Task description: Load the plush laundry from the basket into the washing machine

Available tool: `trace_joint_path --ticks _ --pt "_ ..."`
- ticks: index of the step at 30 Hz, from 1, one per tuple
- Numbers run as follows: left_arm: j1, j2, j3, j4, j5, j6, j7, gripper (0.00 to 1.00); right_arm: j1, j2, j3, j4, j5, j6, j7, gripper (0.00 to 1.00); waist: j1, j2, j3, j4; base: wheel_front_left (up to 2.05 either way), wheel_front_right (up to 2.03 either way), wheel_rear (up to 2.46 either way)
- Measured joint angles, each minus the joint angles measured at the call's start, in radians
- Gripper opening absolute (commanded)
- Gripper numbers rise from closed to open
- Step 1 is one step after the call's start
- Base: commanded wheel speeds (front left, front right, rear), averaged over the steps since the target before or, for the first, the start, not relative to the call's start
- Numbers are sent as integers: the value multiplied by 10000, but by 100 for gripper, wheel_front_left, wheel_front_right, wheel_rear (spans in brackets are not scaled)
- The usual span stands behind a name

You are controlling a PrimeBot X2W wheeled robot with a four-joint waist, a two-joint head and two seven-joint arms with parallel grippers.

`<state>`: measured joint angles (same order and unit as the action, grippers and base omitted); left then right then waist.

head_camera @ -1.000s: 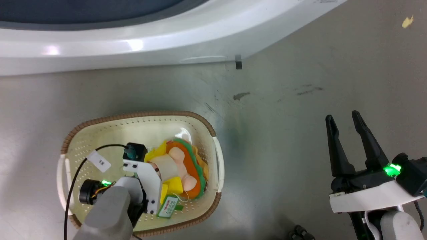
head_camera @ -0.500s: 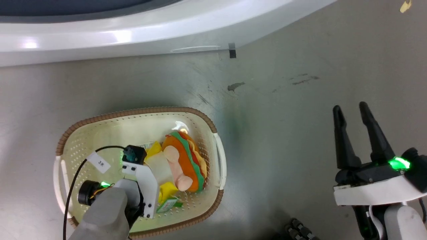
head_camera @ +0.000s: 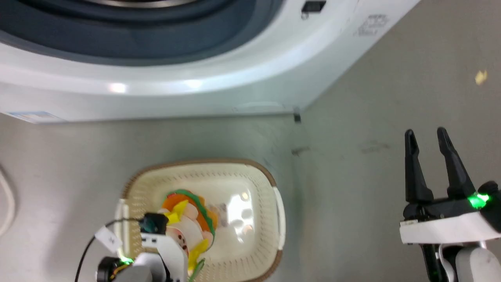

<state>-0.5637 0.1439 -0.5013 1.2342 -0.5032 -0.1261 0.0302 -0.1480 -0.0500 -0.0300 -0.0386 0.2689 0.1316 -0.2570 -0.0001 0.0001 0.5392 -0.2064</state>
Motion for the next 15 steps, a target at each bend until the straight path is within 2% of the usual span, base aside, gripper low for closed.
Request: trace_joint_path --ticks 8,12,15 --pt "1296 77 -652 -1231 -322 -2 -2056 0 807 2 -276 -6 -430 -2 -2 100 -2 0 -1830 818 0 0 0" --pt "1890 163 -673 -2094 -884 -2 -2569 0 1228 2 -353 -8 -589 -2 -2 100 -3 0 -2651 1279 0 0 0" --pt "2144 458 -677 -2884 -769 -2 -2788 0 1462 2 -405 -13 -667 -2 0 100 -3 0 -3158 1644 0 0 0"
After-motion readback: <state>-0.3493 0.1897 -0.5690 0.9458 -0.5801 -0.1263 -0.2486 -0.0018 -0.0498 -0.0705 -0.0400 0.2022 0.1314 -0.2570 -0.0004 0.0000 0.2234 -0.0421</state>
